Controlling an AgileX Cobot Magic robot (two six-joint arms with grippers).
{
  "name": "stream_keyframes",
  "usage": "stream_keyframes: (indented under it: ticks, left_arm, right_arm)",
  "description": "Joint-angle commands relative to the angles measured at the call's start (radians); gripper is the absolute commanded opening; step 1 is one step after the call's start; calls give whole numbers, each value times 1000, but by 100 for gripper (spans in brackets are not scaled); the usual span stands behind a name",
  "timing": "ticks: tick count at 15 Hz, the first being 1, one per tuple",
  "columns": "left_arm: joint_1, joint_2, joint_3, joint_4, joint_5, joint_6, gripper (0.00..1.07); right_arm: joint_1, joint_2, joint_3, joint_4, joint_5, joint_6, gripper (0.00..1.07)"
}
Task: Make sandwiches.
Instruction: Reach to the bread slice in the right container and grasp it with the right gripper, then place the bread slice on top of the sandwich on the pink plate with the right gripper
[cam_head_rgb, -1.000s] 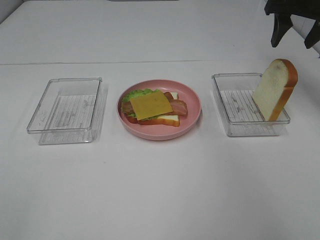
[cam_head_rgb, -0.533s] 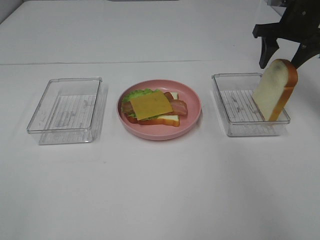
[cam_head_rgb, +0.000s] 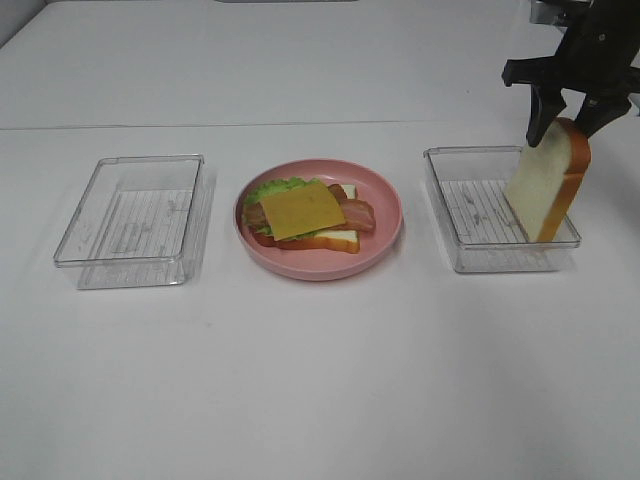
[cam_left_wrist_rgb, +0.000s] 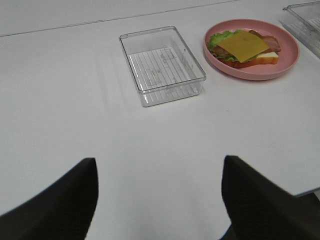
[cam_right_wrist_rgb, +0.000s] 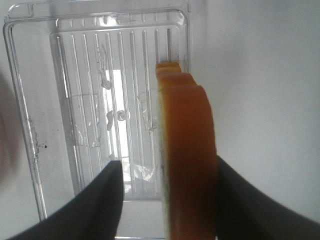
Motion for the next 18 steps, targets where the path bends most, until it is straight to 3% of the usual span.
stream_keyframes:
  ticks: [1,5,13,16,18]
  left_arm:
    - [0,-20,6,6,-11,2,68]
    - [0,-20,6,6,-11,2,68]
    - [0,-20,6,6,-11,2,68]
    - [0,-20,6,6,-11,2,68]
    - [0,-20,6,6,-11,2,68]
  right_arm:
    - [-4,-1,-2,-11,73,-1,38]
    - [-4,-1,-2,-60,73,27,0]
    - [1,-80,-2,98,71,-19,0]
    - [2,-142,-2,375,72,-120,0]
    - [20,-142,1,494,67,-182,0]
